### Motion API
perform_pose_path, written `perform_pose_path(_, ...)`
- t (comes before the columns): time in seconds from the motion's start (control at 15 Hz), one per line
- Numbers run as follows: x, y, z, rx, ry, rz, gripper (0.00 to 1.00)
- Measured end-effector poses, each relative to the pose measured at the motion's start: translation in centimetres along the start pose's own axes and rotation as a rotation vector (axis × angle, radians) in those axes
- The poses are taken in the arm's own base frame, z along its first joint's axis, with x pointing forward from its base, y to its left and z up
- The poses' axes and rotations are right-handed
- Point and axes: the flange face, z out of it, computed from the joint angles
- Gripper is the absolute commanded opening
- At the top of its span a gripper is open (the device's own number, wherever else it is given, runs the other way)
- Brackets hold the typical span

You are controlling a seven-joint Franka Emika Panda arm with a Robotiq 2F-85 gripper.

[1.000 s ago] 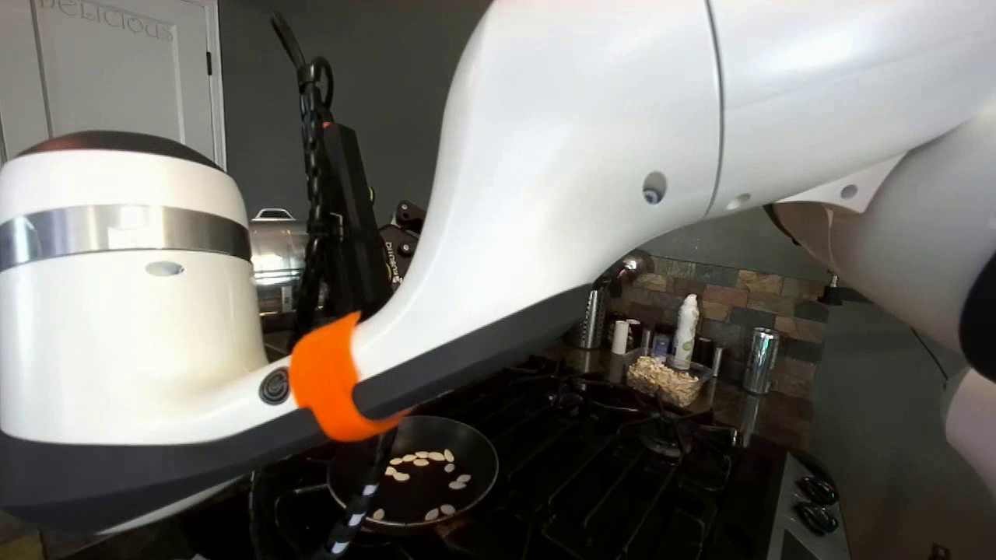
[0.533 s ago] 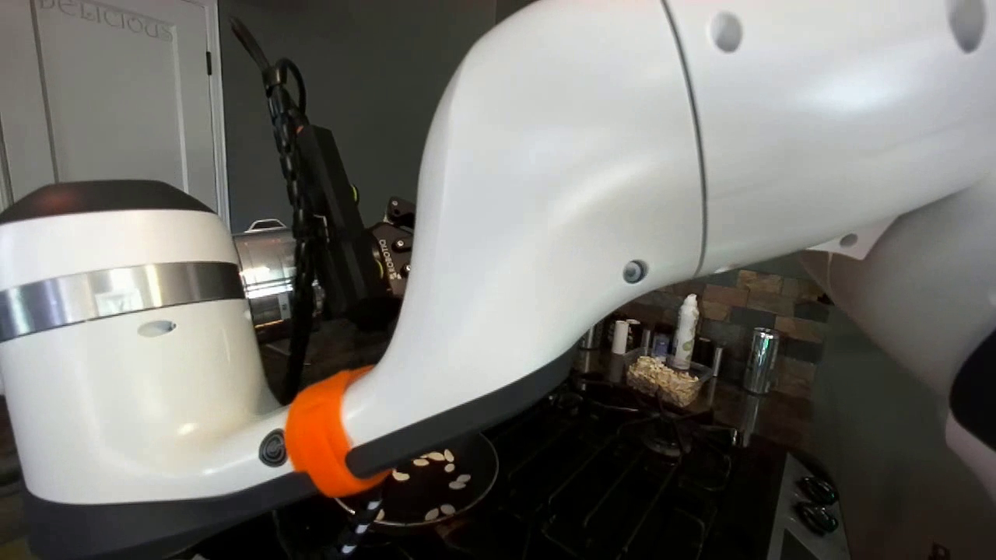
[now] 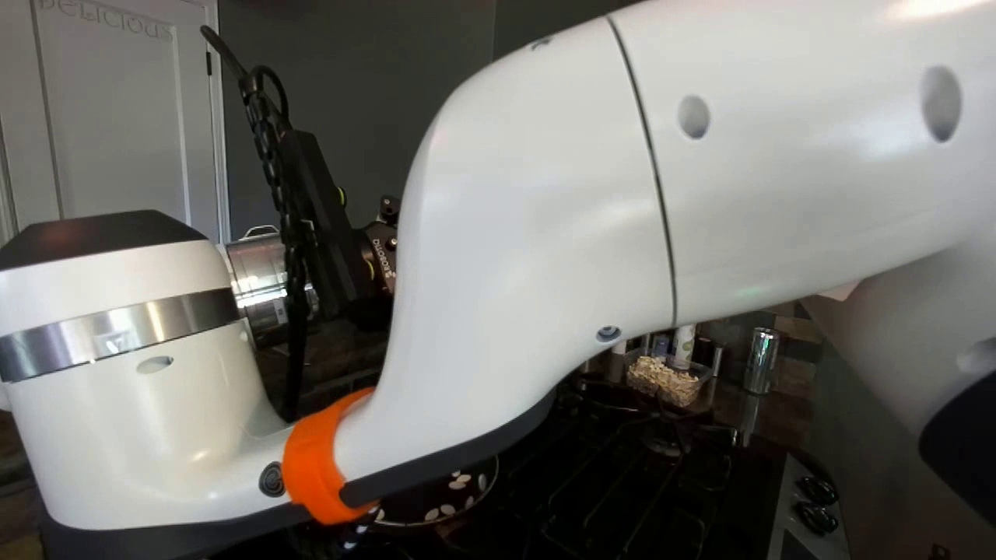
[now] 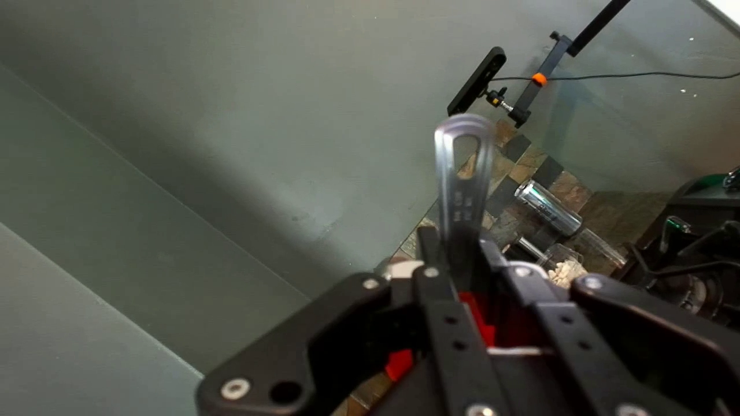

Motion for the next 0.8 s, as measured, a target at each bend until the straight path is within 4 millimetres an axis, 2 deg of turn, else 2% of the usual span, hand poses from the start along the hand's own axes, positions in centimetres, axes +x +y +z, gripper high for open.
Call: perform_pose_path(0.8,-0.4,0.3,-1.2,-0.075,-0.026,0.005,0.04)
